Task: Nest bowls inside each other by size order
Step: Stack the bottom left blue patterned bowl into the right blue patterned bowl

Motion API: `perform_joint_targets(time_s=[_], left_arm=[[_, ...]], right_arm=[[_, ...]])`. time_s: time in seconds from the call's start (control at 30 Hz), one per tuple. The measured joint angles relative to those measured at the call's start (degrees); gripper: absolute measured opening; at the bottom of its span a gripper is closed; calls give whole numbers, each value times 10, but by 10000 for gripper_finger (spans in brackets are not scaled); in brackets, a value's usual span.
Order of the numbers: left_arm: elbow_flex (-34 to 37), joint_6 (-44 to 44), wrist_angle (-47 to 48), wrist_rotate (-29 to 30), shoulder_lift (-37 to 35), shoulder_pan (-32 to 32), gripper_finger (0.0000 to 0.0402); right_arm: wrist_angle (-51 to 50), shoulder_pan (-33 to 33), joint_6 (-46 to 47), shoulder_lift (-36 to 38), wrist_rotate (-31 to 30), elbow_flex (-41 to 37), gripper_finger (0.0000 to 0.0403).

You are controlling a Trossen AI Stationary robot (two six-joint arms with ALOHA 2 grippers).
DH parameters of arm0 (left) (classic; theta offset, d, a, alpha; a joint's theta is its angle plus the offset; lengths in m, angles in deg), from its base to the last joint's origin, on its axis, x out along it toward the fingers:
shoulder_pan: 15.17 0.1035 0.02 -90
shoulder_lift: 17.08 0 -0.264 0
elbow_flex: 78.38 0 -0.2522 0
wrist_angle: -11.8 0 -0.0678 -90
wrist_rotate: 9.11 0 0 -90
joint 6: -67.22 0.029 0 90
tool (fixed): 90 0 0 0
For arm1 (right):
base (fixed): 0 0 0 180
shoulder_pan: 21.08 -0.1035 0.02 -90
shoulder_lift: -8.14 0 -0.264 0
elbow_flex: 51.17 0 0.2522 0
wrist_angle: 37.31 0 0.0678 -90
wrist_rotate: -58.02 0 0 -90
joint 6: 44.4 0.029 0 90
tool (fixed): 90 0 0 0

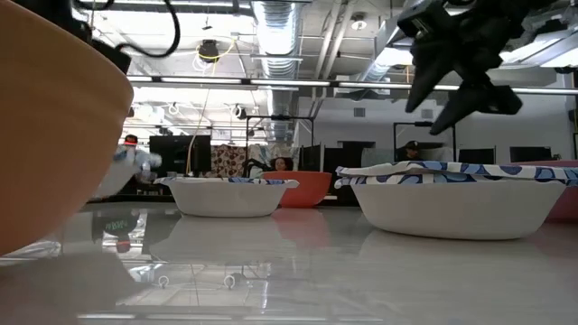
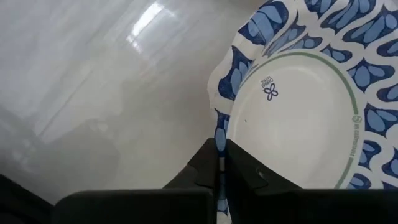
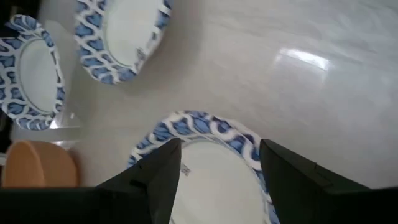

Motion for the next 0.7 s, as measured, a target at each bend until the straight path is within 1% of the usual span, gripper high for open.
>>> perform_joint_targets(time_s=[0.27, 0.4, 0.5, 0.6, 0.7], left_arm=[[-79, 16, 70, 13, 0, 1, 0], [-113, 29, 87, 47, 0, 22, 0], [-126, 41, 60, 65, 0, 53, 0], [-126, 61, 2, 73, 0, 85, 0], [-126, 76, -44, 100, 1, 114, 0]], right_arm=[[22, 19, -30, 0, 0, 0, 240], [72, 28, -56, 0, 0, 0, 240], [113, 38, -63, 0, 0, 0, 240], [137, 47, -82, 0, 0, 0, 240], [147, 57, -87, 0, 0, 0, 240]])
